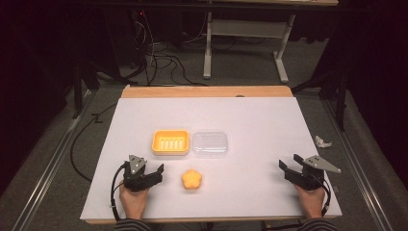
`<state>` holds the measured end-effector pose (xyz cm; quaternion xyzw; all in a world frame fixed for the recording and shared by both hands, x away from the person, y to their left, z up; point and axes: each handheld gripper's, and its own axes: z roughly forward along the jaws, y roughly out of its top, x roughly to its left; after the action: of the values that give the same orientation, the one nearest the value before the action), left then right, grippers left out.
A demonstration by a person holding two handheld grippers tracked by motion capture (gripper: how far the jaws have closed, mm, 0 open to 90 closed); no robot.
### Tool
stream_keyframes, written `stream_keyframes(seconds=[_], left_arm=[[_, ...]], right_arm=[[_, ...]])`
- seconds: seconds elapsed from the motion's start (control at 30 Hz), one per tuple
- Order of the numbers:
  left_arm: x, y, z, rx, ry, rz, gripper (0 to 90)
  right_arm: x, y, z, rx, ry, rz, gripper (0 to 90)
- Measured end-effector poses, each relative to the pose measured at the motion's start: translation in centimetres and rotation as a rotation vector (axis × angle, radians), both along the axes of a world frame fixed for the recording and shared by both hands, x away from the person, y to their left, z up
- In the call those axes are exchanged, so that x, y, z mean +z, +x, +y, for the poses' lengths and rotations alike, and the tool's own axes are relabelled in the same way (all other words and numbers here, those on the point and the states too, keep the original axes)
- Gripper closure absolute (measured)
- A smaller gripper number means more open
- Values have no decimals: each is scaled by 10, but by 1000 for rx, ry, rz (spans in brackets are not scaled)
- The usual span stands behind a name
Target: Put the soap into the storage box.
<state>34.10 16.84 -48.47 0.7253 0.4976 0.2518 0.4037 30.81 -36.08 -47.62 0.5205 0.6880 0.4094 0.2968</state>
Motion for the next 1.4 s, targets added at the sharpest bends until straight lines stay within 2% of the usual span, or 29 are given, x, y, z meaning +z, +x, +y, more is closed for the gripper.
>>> stream_keyframes(seconds=[0.37, 0.6, 0.77, 0.83, 1.07, 1.17, 1.33, 1.4], left_arm=[[0, 0, 1, -1, -7, -4, 212], [1, 2, 3, 15, -26, 18, 228], [2, 3, -1, -18, 2, 21, 238], [3, 2, -1, -35, -18, 37, 238], [9, -2, -4, -67, -29, 44, 230], [13, -4, -7, -90, -29, 41, 221], [17, -6, -8, -109, -57, 44, 213], [19, -7, -9, -106, -52, 36, 178]], right_arm=[[0, 1, 0, -1, 0, 1, 330], [0, 1, 0, 1, -8, 5, 330], [0, 1, 0, 0, -7, 3, 331], [0, 1, 0, 1, -10, 5, 331], [0, 1, 1, -3, -9, 11, 332], [0, 1, 1, -2, -14, 5, 332], [0, 1, 1, -2, -13, 5, 331], [0, 1, 1, -3, -11, 3, 331]])
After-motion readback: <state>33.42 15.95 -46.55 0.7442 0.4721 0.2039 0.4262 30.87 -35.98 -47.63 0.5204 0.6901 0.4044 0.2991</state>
